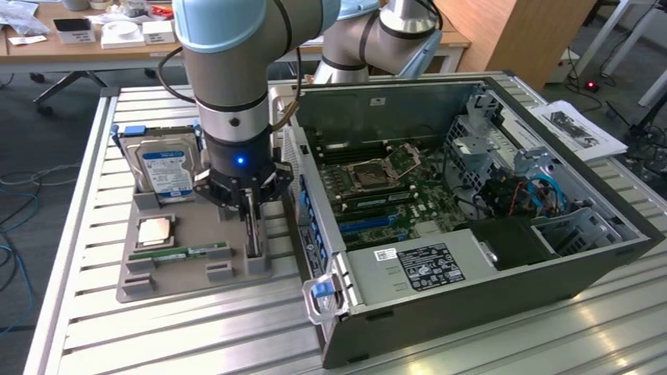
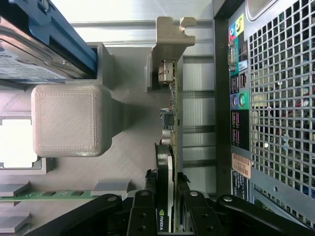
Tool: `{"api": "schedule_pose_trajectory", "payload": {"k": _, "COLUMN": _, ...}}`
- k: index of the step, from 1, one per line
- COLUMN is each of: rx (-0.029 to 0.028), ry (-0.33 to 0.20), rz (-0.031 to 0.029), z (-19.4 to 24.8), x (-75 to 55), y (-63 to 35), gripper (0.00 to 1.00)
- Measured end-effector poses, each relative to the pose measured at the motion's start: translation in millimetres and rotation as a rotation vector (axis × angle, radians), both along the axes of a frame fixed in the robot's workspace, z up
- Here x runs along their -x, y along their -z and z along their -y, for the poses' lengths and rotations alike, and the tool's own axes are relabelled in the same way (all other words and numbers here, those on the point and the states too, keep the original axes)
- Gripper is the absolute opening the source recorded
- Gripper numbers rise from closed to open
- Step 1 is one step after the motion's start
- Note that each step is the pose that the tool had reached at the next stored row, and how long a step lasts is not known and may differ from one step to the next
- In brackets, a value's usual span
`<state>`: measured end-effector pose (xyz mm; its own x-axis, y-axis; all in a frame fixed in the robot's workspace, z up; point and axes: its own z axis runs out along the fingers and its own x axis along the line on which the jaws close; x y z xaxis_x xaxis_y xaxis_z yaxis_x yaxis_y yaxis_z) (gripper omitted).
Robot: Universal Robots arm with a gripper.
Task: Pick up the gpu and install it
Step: 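Pick up the gpu and move the gpu toward the slot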
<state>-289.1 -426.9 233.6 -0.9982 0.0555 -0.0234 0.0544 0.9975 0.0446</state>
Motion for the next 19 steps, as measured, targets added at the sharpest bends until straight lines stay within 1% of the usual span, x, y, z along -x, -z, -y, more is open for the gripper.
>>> {"api": "schedule_pose_trajectory", "payload": {"k": 5, "rx": -0.0001, "ry": 0.0, "rz": 0.0, "z": 0.0, "x": 0.0, "y": -3.8, "gripper": 0.27}}
{"api": "schedule_pose_trajectory", "payload": {"k": 14, "rx": 0.0001, "ry": 0.0, "rz": -0.0002, "z": 0.0, "x": 0.0, "y": -4.6, "gripper": 0.27}}
{"api": "schedule_pose_trajectory", "payload": {"k": 19, "rx": 0.0001, "ry": 0.0, "rz": -0.0001, "z": 0.0, "x": 0.0, "y": -9.3, "gripper": 0.27}}
